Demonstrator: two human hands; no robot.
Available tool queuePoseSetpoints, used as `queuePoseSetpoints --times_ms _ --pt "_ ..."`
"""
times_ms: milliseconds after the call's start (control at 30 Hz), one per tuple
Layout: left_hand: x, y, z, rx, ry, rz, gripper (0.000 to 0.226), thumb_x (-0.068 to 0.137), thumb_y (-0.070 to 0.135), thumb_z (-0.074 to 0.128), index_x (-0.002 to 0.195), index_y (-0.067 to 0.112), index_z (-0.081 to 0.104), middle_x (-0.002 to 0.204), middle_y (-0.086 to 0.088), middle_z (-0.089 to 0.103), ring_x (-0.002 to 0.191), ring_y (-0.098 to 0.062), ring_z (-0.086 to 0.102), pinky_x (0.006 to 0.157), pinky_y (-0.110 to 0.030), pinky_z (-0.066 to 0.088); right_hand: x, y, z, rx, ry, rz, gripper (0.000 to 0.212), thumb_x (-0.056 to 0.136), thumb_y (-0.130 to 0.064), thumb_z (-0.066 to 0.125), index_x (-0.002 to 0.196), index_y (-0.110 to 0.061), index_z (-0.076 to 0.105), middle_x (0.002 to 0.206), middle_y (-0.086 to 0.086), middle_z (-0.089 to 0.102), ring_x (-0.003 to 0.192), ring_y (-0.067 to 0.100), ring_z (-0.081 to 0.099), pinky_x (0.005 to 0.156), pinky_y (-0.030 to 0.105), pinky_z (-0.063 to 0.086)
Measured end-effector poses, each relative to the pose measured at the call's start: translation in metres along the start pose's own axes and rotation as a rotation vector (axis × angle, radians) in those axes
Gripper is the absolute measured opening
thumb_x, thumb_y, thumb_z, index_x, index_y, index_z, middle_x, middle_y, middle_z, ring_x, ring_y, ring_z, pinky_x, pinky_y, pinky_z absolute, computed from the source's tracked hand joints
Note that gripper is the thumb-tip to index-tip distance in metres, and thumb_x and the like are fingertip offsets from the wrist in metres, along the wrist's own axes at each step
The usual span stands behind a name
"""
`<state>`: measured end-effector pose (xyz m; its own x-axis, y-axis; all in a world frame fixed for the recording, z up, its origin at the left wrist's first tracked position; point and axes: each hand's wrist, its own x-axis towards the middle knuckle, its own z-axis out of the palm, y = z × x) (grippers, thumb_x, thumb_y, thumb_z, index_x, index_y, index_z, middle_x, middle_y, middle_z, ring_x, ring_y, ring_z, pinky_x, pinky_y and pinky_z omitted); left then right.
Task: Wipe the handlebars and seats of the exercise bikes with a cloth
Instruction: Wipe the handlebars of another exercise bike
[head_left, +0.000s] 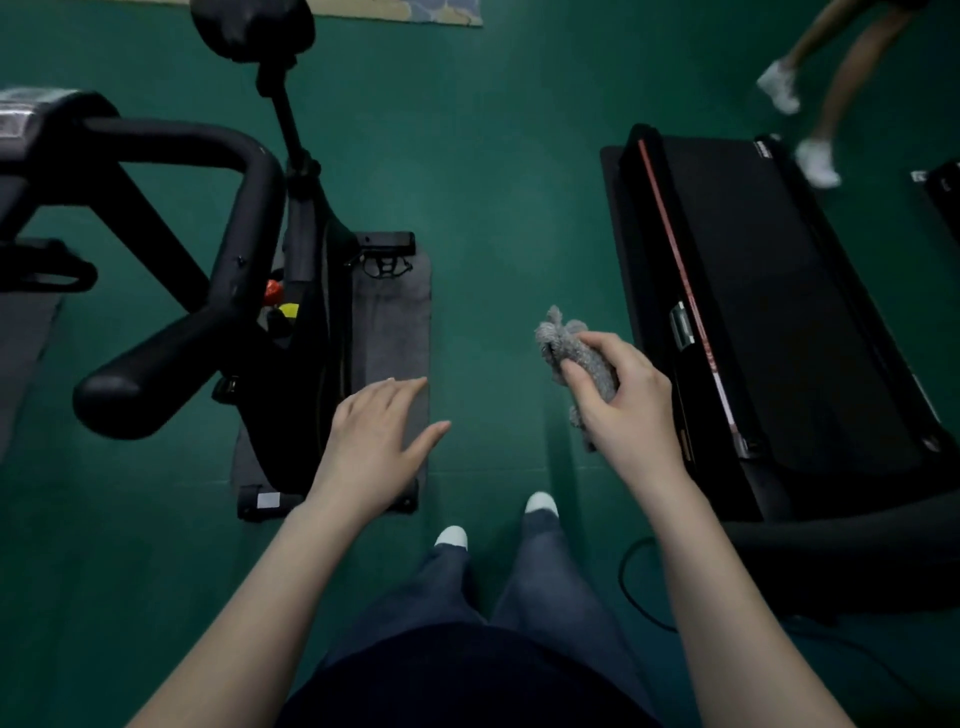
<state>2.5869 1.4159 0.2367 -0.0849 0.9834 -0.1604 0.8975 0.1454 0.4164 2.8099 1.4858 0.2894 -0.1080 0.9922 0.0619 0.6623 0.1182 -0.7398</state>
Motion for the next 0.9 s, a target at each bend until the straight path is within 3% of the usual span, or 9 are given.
queuePoseSetpoints --times_ms 367,567,633,800,900 --pt "0.082 0.055 0.012 -0.029 0.153 -0.269 0.06 0.091 0.052 0.048 0.141 0.019 0.042 0.14 -0.001 0.048 0.136 -0.019 0.034 0.111 -0.037 0.022 0.128 0.051 -0.024 0.013 -0.193 -0.148 0.02 0.087 -0.016 0.067 0.107 -0.013 0.067 0.101 0.003 0.067 0.089 0.013 0.059 0.078 0.015 0.038" --pt "0.124 0.095 0.022 -0.05 0.226 -0.373 0.06 0.092 0.052 0.047 0.141 0.02 0.041 0.141 0.002 0.048 0.136 -0.017 0.033 0.111 -0.034 0.02 0.197 0.079 -0.042 0.026 -0.275 -0.193 0.021 0.088 -0.018 0.066 0.108 -0.014 0.066 0.102 0.002 0.067 0.085 0.024 0.065 0.081 0.038 0.053" --pt "0.131 0.101 0.023 -0.047 0.238 -0.41 0.06 0.092 0.052 0.047 0.141 0.02 0.041 0.14 0.001 0.049 0.136 -0.017 0.034 0.11 -0.035 0.021 0.214 0.084 -0.042 0.031 -0.307 -0.22 0.021 0.087 -0.018 0.066 0.108 -0.014 0.067 0.104 0.003 0.068 0.088 0.023 0.065 0.083 0.036 0.051" --pt "0.143 0.098 0.019 -0.038 0.249 -0.509 0.06 0.091 0.053 0.047 0.141 0.02 0.042 0.139 0.001 0.05 0.135 -0.017 0.036 0.11 -0.036 0.023 0.254 0.081 -0.032 0.037 -0.376 -0.28 0.021 0.088 -0.02 0.066 0.109 -0.017 0.067 0.102 -0.001 0.067 0.089 0.012 0.059 0.076 0.016 0.037" --pt "0.157 0.091 0.015 -0.043 0.263 -0.562 0.061 0.091 0.055 0.045 0.141 0.021 0.041 0.139 0.001 0.05 0.135 -0.017 0.036 0.111 -0.037 0.023 0.279 0.071 -0.017 0.033 -0.429 -0.315 0.021 0.088 -0.02 0.066 0.109 -0.017 0.067 0.101 -0.002 0.066 0.089 0.01 0.057 0.076 0.015 0.036"
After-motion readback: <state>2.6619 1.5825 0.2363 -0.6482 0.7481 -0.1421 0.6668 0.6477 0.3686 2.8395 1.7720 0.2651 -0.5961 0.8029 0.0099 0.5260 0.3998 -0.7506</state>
